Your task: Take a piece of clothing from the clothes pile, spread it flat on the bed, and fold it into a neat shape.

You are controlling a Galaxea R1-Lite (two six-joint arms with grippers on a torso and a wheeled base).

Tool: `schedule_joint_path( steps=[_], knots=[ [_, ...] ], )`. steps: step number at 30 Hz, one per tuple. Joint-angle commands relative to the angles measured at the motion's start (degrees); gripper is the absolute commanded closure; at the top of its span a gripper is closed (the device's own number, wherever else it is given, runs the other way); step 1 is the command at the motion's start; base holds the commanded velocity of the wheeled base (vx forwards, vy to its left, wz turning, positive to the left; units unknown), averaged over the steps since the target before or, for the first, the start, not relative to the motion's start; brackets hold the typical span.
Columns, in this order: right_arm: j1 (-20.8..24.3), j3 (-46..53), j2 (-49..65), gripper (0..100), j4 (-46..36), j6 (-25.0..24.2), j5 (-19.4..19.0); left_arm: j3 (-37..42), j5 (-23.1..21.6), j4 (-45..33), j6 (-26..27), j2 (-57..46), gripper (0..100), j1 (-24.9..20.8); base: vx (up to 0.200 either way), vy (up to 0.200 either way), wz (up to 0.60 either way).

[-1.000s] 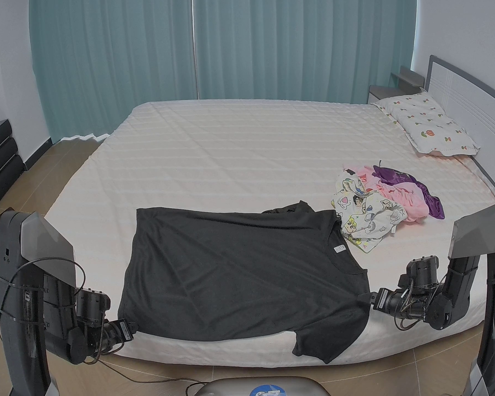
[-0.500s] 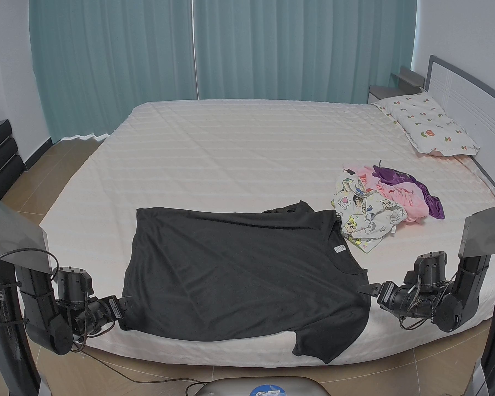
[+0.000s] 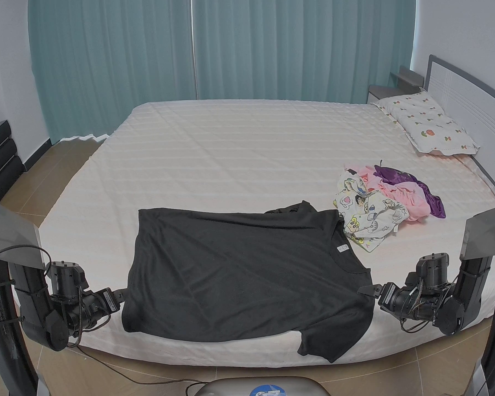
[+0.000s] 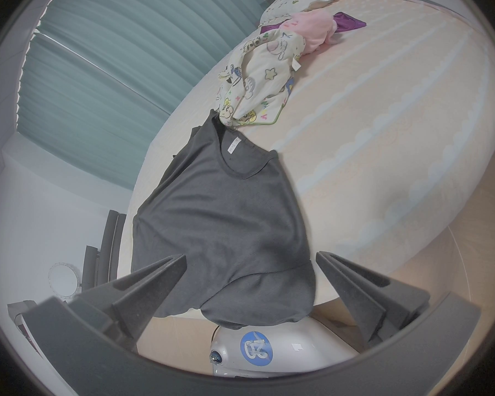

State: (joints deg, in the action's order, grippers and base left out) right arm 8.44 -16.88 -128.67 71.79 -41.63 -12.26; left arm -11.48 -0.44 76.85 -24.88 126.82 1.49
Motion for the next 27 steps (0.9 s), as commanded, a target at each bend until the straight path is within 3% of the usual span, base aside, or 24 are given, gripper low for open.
schedule_joint_path(
  steps=[1,10,15,27],
  knots=[
    [0.0,0.0,-0.1,0,0.0,0.0,0.0,0.0,0.0,0.1,0.0,0.1,0,0.2,0.000,0.000,0.00],
    [0.8,0.2,-0.4,0,0.0,-0.1,0.0,0.1,-1.8,0.3,-0.1,-0.2,0,0.2,0.000,0.000,0.00],
    [1.0,0.2,-0.4,0,0.0,-0.1,0.0,-0.3,-1.9,0.3,-2.7,-0.6,0,0.1,0.000,0.000,0.00],
    [2.4,-1.2,1.5,0,3.1,-1.1,0.8,-0.8,-2.0,0.2,-3.0,0.1,0,-0.2,0.200,0.000,0.00]
  ],
)
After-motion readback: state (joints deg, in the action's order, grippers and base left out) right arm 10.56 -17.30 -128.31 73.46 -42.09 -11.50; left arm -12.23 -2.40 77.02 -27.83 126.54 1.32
